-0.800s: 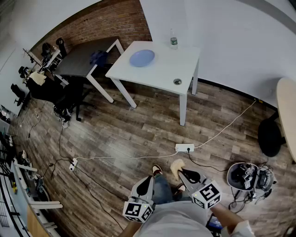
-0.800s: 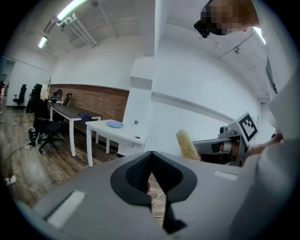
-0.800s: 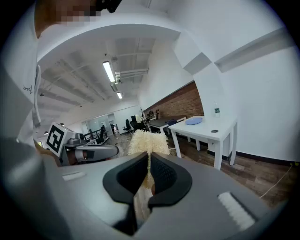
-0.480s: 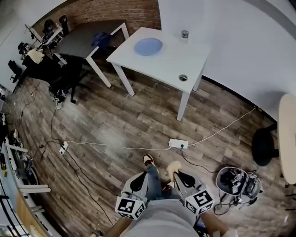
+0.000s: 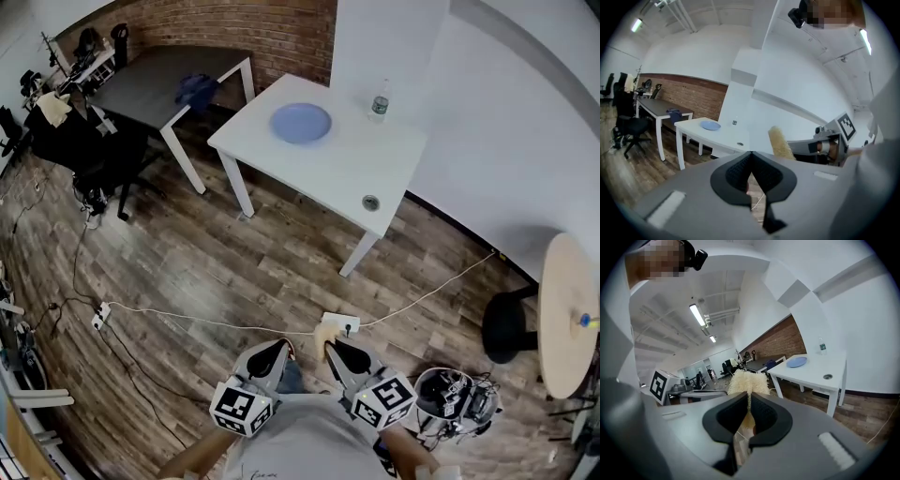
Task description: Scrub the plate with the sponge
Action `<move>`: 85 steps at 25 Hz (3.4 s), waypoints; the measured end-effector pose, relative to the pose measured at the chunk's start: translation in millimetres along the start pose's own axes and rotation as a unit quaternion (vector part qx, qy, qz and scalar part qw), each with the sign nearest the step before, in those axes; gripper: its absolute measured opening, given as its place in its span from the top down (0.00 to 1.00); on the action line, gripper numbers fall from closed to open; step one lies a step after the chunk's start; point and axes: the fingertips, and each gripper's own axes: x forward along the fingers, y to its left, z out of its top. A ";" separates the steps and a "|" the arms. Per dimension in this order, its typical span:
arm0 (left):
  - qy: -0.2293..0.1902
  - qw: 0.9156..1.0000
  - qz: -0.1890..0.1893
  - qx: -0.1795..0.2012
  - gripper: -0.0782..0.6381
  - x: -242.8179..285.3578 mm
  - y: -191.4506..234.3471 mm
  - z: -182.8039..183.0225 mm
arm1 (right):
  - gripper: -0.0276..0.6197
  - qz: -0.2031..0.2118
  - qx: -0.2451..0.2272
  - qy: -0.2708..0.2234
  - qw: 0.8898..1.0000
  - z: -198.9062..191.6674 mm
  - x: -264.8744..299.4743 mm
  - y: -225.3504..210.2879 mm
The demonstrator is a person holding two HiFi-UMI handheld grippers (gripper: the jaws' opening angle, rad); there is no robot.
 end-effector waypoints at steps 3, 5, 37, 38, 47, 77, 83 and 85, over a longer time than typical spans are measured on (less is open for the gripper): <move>-0.002 0.999 -0.025 0.036 0.87 8.7 29.2 17.1 | 0.91 -0.006 -0.017 -0.007 1.000 24.2 37.5 -2.6; -0.006 0.998 -0.030 0.047 0.87 11.5 49.5 24.5 | 0.91 -0.012 -0.025 -0.009 1.000 34.9 57.3 -4.3; -0.060 0.996 0.056 -0.043 0.87 182.7 243.6 167.5 | 0.91 0.020 0.003 -0.001 1.000 164.5 256.6 -157.9; -0.059 0.996 0.056 -0.047 0.87 193.3 246.6 171.5 | 0.91 0.019 0.006 0.002 1.000 168.0 262.1 -167.3; -0.028 0.997 0.067 -0.028 0.87 271.6 270.5 196.4 | 0.91 0.021 0.041 0.008 0.999 194.4 300.8 -244.2; 0.000 0.994 0.031 0.102 0.87 385.2 363.8 283.2 | 0.91 -0.032 0.076 -0.028 0.996 253.4 382.0 -323.4; 0.005 0.994 -0.011 0.108 0.87 415.8 408.0 311.3 | 0.91 -0.068 0.089 -0.022 0.994 269.0 426.8 -335.2; 0.005 0.994 -0.023 0.108 0.87 425.4 425.6 321.1 | 0.91 -0.080 0.090 -0.022 0.993 276.4 442.9 -337.2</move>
